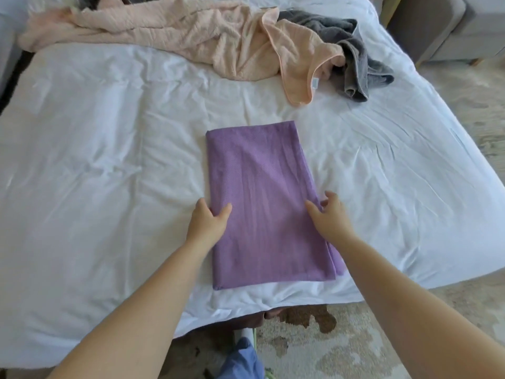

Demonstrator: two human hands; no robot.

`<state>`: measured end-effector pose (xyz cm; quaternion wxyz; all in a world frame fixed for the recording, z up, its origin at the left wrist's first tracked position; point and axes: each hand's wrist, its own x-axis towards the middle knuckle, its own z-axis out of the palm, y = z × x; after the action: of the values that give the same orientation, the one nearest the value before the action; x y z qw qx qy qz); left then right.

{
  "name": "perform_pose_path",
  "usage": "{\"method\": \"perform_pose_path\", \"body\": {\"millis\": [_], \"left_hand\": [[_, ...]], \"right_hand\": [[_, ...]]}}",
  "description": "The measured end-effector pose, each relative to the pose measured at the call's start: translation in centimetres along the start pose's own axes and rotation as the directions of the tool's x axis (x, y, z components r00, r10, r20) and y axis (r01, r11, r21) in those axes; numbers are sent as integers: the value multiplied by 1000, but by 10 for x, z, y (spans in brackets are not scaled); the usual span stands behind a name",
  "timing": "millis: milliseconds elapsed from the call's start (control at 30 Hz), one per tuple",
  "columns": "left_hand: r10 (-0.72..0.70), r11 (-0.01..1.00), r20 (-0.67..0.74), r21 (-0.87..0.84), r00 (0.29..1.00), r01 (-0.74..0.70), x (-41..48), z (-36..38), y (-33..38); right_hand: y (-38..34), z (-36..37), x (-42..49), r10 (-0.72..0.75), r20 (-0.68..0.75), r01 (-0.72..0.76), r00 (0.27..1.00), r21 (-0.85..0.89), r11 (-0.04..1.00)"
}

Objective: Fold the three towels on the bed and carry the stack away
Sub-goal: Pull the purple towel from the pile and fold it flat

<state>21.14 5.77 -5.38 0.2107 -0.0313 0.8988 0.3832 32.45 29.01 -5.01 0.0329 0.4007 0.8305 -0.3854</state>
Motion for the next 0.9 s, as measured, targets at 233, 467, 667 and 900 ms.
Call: {"method": "perform_pose_path", "body": {"millis": [233,467,667,900], "left_hand": [[81,996,-41,-45,996,-83,78,14,21],[386,920,-22,-64,922,-386,74,23,64],[520,844,81,-202,850,-497,64,72,161],[551,776,81,-414,830,-475,65,183,276]], "right_hand": [[-25,23,80,19,69,-31,997,170,985],[-31,-5,75,-105,19,100,994,171,980],[-6,-98,78,-22,-97,45,995,249,967],[50,-228,162,-58,-257,109,965,192,975]]}}
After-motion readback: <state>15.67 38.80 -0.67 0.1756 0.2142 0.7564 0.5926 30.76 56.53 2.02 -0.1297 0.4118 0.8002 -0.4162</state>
